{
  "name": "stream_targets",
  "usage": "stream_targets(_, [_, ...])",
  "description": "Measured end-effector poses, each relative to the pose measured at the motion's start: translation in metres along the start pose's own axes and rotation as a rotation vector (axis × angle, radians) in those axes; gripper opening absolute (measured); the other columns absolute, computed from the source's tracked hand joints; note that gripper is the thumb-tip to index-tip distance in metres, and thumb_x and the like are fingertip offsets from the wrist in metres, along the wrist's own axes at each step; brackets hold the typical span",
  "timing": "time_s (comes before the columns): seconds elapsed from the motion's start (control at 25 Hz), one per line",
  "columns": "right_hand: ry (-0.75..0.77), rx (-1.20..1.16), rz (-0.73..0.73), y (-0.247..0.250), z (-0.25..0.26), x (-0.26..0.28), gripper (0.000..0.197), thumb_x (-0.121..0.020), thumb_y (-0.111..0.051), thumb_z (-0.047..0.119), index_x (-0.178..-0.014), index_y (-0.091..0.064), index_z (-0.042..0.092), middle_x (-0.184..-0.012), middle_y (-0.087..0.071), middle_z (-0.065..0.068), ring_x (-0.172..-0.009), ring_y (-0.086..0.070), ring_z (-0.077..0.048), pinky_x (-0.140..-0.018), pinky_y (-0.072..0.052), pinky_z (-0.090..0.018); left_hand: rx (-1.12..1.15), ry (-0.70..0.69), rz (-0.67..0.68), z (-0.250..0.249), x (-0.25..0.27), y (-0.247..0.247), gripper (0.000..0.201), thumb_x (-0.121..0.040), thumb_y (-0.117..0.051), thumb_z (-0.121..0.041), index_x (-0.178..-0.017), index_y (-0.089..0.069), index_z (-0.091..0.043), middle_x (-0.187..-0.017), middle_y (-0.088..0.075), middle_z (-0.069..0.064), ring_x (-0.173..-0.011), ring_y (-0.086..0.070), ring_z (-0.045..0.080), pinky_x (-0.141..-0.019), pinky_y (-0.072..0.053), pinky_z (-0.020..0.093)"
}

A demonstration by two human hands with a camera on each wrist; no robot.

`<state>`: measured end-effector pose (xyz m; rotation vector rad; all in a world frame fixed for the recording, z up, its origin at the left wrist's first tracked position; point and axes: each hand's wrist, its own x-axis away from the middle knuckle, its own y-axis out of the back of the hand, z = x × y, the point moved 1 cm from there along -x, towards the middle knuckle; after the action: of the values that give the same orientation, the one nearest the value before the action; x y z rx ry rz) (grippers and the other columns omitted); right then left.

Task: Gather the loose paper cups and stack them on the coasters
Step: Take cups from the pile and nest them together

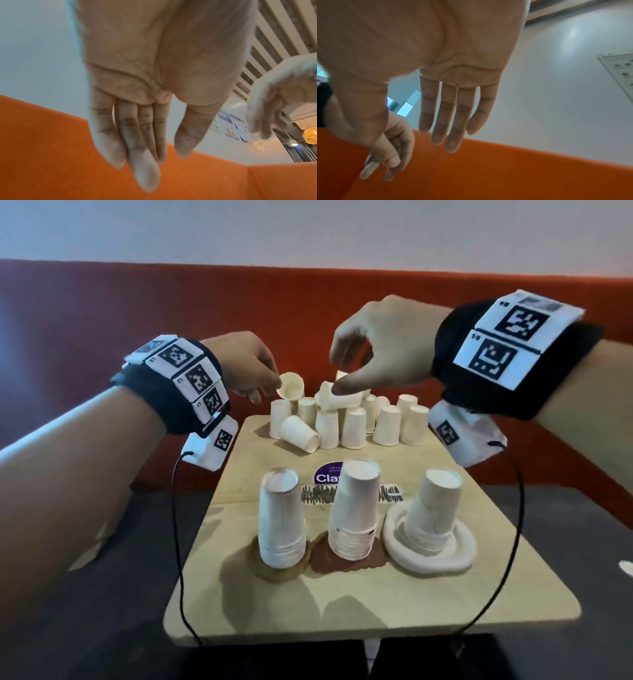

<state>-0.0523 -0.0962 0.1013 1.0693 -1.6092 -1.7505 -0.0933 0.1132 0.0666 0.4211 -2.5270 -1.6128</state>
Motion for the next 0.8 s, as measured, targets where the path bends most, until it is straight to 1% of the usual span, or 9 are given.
stream_targets(0.08, [-0.03,0.032,-0.059,0.013,-0.023,-0.006,0.038,-0.08,-0.074,0.053,-0.108,-0.07,0.027,-0.103,-0.07,0.011,-0.095,-0.065,-0.01,-0.09,-0.055,-0.04,0.008,-0.034,-0.082,-0.014,-0.015,0.002,0.013,-0.094,-0.066,-0.026,-0.1,-0.072,-0.017,-0.09,-0.075,-0.003,-0.079,-0.072,0.009,-0.064,-0.052,0.022])
stream_targets(0.16, [-0.06,0.072,-0.073,0.016,-0.042,-0.016,0.037,-0.08,-0.075,0.051,-0.106,-0.071,0.026,-0.102,-0.07,0.01,-0.095,-0.065,-0.012,-0.09,-0.055,-0.042,-0.008,-0.073,-0.11,-0.028,-0.028,0.002,0.012,-0.092,-0.068,-0.028,-0.096,-0.073,-0.018,-0.089,-0.075,-0.003,-0.077,-0.072,0.008,-0.065,-0.053,0.022])
stream_targets(0.32, [-0.123,0.108,-0.035,0.007,-0.074,-0.044,0.034,-0.079,-0.075,0.052,-0.104,-0.07,0.029,-0.1,-0.07,0.012,-0.095,-0.065,-0.014,-0.089,-0.055,-0.041,-0.065,-0.123,-0.117,-0.052,-0.058,0.003,0.013,-0.09,-0.069,-0.031,-0.093,-0.073,-0.019,-0.081,-0.075,-0.004,-0.076,-0.072,0.008,-0.068,-0.056,0.024])
stream_targets(0.4, [-0.148,0.14,0.001,-0.005,-0.089,-0.061,0.037,-0.08,-0.074,0.052,-0.107,-0.069,0.028,-0.104,-0.069,0.01,-0.096,-0.065,-0.016,-0.087,-0.056,-0.041,-0.106,-0.145,-0.143,-0.056,-0.075,0.001,0.013,-0.09,-0.069,-0.032,-0.094,-0.073,-0.02,-0.082,-0.074,-0.003,-0.078,-0.071,0.009,-0.067,-0.055,0.024])
stream_targets(0.44, [-0.159,0.148,0.02,-0.013,-0.095,-0.069,0.039,-0.081,-0.074,0.052,-0.111,-0.067,0.028,-0.107,-0.069,0.009,-0.096,-0.065,-0.016,-0.087,-0.057,-0.041,-0.127,-0.15,-0.158,-0.054,-0.084,-0.002,0.013,-0.09,-0.069,-0.032,-0.096,-0.072,-0.021,-0.087,-0.073,-0.004,-0.081,-0.07,0.01,-0.068,-0.054,0.024])
stream_targets(0.52, [-0.171,0.132,0.063,-0.033,-0.11,-0.082,0.044,-0.082,-0.074,0.05,-0.118,-0.065,0.026,-0.111,-0.067,0.008,-0.098,-0.064,-0.017,-0.086,-0.057,-0.04,-0.154,-0.146,-0.18,-0.043,-0.104,-0.012,0.019,-0.089,-0.068,-0.032,-0.106,-0.07,-0.022,-0.102,-0.07,-0.003,-0.092,-0.067,0.013,-0.077,-0.056,0.029])
stream_targets(0.6, [-0.18,0.095,0.113,-0.058,-0.125,-0.095,0.047,-0.083,-0.075,0.046,-0.123,-0.061,0.025,-0.115,-0.066,0.007,-0.099,-0.063,-0.017,-0.087,-0.056,-0.038,-0.164,-0.106,-0.187,-0.02,-0.127,-0.027,0.031,-0.09,-0.066,-0.03,-0.119,-0.064,-0.021,-0.117,-0.066,-0.001,-0.103,-0.064,0.017,-0.085,-0.055,0.031])
stream_targets(0.68, [-0.196,0.059,0.156,-0.086,-0.142,-0.108,0.052,-0.082,-0.075,0.044,-0.128,-0.057,0.028,-0.119,-0.065,0.006,-0.099,-0.063,-0.018,-0.086,-0.056,-0.038,-0.161,-0.035,-0.197,0.009,-0.149,-0.044,0.045,-0.089,-0.064,-0.031,-0.132,-0.054,-0.021,-0.13,-0.061,0.002,-0.112,-0.061,0.021,-0.086,-0.051,0.031])
stream_targets(0.8, [-0.217,0.027,0.175,-0.122,-0.162,-0.128,0.064,-0.081,-0.075,0.041,-0.137,-0.047,0.03,-0.126,-0.063,0.003,-0.103,-0.063,-0.02,-0.081,-0.055,-0.036,-0.124,0.047,-0.216,0.043,-0.176,-0.07,0.074,-0.085,-0.065,-0.051,-0.147,-0.037,-0.02,-0.146,-0.047,0.005,-0.128,-0.051,0.025,-0.099,-0.045,0.039])
